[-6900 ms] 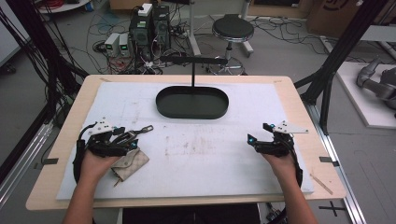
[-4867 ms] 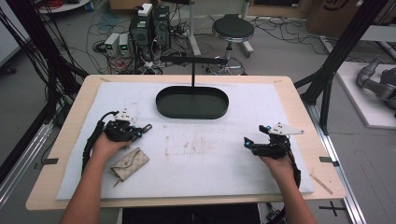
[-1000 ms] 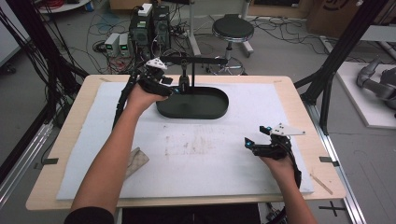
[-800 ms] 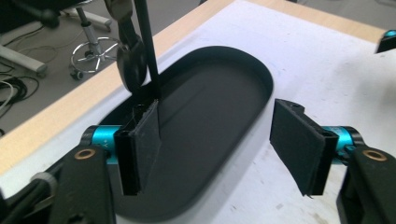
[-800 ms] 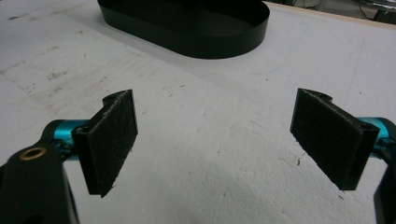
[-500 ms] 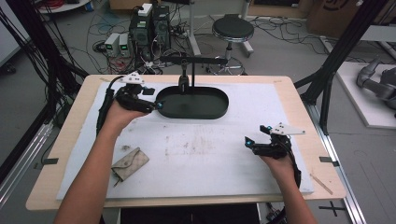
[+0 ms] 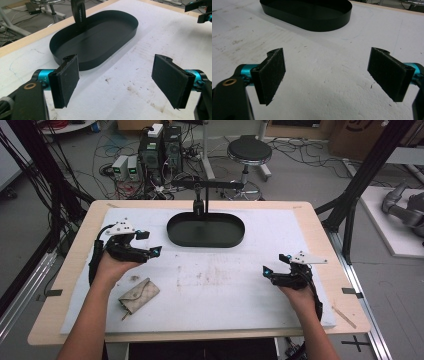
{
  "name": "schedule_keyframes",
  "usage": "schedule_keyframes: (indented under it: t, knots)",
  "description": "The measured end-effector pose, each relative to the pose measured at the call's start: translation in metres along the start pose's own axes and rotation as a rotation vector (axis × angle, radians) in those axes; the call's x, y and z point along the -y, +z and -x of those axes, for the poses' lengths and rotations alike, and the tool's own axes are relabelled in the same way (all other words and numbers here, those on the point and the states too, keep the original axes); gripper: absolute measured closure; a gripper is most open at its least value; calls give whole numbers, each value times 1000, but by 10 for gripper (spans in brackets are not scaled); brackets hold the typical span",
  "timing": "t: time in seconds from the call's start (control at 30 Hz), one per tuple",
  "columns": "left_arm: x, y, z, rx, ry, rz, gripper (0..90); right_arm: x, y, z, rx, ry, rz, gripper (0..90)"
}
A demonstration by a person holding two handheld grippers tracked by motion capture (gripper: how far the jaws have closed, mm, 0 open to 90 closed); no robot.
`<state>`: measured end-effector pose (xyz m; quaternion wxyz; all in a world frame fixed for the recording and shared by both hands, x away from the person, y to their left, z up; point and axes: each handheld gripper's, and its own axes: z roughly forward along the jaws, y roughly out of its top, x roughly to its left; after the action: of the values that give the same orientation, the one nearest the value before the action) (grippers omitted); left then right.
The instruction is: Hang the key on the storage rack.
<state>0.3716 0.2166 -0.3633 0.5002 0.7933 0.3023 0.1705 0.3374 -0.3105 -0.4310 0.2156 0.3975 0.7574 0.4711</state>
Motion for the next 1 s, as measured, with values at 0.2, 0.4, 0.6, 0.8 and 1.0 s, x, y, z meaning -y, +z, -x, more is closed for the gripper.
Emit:
schedule_keyframes:
  t: [0.2,0.4,0.6,0.8,1.0]
  knots:
    - [15,-3,8,-19,1,5,216,0,-1,2,4,10,-1,152]
    - [30,-3,10,-26,-6,-13,216,1,1,4,4,11,0,152]
    - [32,1,15,-25,15,-25,212,-1,3,6,2,20,16,151]
    - [34,-3,15,14,6,12,168,1,2,11,13,34,19,152]
    - [38,-8,9,9,-5,3,168,2,-1,15,33,42,17,151]
